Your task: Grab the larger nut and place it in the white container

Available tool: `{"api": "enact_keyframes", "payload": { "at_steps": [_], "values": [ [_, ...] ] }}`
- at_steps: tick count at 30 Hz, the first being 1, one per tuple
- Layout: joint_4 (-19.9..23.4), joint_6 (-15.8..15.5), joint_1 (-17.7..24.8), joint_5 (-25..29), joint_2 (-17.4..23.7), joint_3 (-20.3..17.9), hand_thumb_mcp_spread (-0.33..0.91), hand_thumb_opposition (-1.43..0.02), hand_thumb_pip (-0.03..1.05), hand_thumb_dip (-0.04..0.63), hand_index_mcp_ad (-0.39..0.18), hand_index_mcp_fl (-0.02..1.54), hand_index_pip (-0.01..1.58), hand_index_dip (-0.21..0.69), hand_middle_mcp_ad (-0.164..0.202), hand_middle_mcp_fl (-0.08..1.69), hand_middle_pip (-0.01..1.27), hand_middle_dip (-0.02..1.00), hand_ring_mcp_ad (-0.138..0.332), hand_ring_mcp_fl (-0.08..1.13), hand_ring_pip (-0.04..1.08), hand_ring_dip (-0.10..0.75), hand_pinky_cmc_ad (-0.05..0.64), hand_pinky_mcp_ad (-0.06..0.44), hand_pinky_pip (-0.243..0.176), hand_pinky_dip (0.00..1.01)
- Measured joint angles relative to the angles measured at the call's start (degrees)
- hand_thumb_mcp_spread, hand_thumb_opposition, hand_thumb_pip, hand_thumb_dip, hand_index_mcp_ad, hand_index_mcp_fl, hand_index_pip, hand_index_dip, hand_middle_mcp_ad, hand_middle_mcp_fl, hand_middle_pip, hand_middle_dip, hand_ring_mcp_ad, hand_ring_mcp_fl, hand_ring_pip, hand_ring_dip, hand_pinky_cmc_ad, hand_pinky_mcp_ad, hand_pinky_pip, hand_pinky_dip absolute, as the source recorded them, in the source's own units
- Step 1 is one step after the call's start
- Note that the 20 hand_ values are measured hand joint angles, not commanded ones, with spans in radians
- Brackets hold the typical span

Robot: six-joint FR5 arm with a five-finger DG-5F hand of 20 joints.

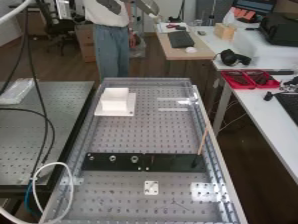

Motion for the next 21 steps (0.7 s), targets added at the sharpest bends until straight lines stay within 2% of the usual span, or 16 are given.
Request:
{"api": "enact_keyframes", "payload": {
  "at_steps": [3, 16, 21],
  "values": [
    [-0.1, -0.3, 0.7, 0.8, 0.2, -0.3, 0.18, -0.76, 0.47, 0.033, 0.000, 0.05, 0.10, -0.061, 0.087, 0.06, 0.14, 0.22, 0.202, 0.01, 0.09, 0.150, 0.394, 0.363, -0.091, 0.58],
    [2.6, -0.3, 5.2, 7.1, 1.8, -5.3, 0.18, -0.79, 0.48, 0.049, 0.000, 0.06, 0.10, -0.066, 0.087, 0.06, 0.14, 0.22, 0.202, 0.01, 0.10, 0.150, 0.396, 0.363, -0.091, 0.59],
    [3.5, 0.0, 6.6, 9.6, 2.3, -7.2, 0.18, -0.79, 0.52, 0.063, -0.002, 0.05, 0.10, -0.073, 0.084, 0.10, 0.14, 0.22, 0.202, 0.01, 0.09, 0.150, 0.396, 0.363, -0.091, 0.59]
  ]
}}
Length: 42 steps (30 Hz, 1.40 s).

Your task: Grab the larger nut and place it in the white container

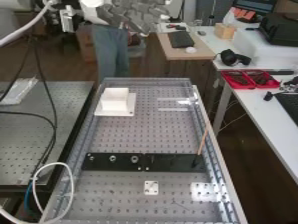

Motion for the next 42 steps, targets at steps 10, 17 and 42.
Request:
{"api": "enact_keyframes", "payload": {
  "at_steps": [10, 17, 42],
  "values": [
    [3.4, 0.6, -4.2, -4.2, 0.4, -4.2, 0.18, -0.79, 0.54, 0.061, 0.000, 0.06, 0.11, -0.101, 0.087, 0.10, 0.14, 0.22, 0.197, 0.01, 0.10, 0.150, 0.396, 0.363, -0.091, 0.59],
    [7.9, -0.8, -9.3, -9.6, 0.8, -9.4, 0.18, -0.80, 0.56, 0.070, 0.000, 0.06, 0.11, -0.117, 0.091, 0.10, 0.14, 0.22, 0.202, 0.01, 0.09, 0.147, 0.396, 0.363, -0.091, 0.60],
    [22.2, -1.1, -26.9, -27.3, -11.7, -17.1, 0.21, -0.84, 0.64, 0.126, -0.073, 0.05, 0.64, -0.143, 0.089, 0.07, 0.14, 0.22, 0.208, 0.01, 0.10, 0.150, 0.394, 0.363, -0.091, 0.60]
  ]
}}
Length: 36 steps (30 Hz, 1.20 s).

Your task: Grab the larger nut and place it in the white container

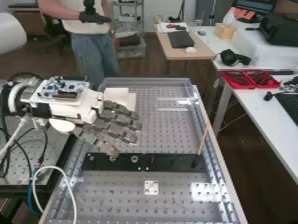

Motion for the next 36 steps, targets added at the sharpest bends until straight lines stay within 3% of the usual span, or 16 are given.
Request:
{"api": "enact_keyframes", "payload": {
  "at_steps": [8, 11, 18, 26, 36],
  "values": [
    [3.5, 0.3, -3.5, -3.9, -5.3, 0.3, 0.25, -0.84, 0.64, 0.126, -0.096, 0.05, 1.06, -0.131, 0.089, 0.07, 0.14, 0.22, 0.206, 0.01, 0.09, 0.150, 0.394, 0.363, -0.091, 0.60],
    [4.6, 0.0, -3.9, -4.6, -6.8, 0.3, 0.27, -0.84, 0.68, 0.159, -0.098, 0.04, 1.20, -0.086, 0.089, 0.04, 0.14, 0.22, 0.206, 0.01, 0.09, 0.150, 0.394, 0.363, -0.091, 0.60],
    [9.7, 0.0, -3.9, -3.3, -8.8, -1.5, 0.27, -0.85, 0.70, 0.164, -0.103, 0.02, 1.44, 0.007, 0.093, 0.03, 0.14, 0.22, 0.209, 0.01, 0.09, 0.150, 0.394, 0.360, -0.091, 0.60],
    [14.1, 1.2, -2.8, 0.6, -10.3, -3.7, 0.28, -0.87, 0.71, 0.187, -0.103, 0.02, 1.54, 0.110, 0.093, 0.03, 0.14, 0.22, 0.211, 0.01, 0.09, 0.147, 0.394, 0.342, -0.089, 0.60],
    [14.3, 0.8, -2.3, -0.1, -11.7, -3.1, 0.31, -0.90, 0.71, 0.190, -0.103, 0.02, 1.55, 0.138, 0.094, 0.03, 0.14, 0.22, 0.213, 0.01, 0.09, 0.150, 0.393, 0.340, -0.089, 0.57]
  ]
}}
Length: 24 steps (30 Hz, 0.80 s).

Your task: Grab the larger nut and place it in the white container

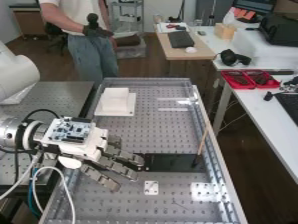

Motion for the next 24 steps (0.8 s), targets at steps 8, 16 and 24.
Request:
{"api": "enact_keyframes", "payload": {
  "at_steps": [8, 16, 24],
  "values": [
    [-0.3, -0.8, -0.1, -1.2, -1.1, 0.5, 0.34, -0.93, 0.72, 0.253, -0.134, 0.02, 1.55, 0.157, 0.089, 0.03, 0.13, 0.22, 0.192, 0.01, 0.09, 0.147, 0.393, 0.326, -0.093, 0.50],
    [0.0, -0.7, -0.2, -1.3, -1.5, 0.3, 0.35, -0.94, 0.76, 0.257, -0.134, 0.02, 1.54, 0.154, 0.093, 0.03, 0.13, 0.23, 0.194, 0.01, 0.09, 0.147, 0.391, 0.328, -0.093, 0.49],
    [2.0, 0.0, 0.1, -0.3, -2.3, -0.2, 0.34, -0.94, 0.76, 0.257, -0.134, 0.02, 1.55, 0.154, 0.093, 0.03, 0.13, 0.23, 0.194, 0.01, 0.09, 0.147, 0.391, 0.328, -0.093, 0.49]
  ]
}}
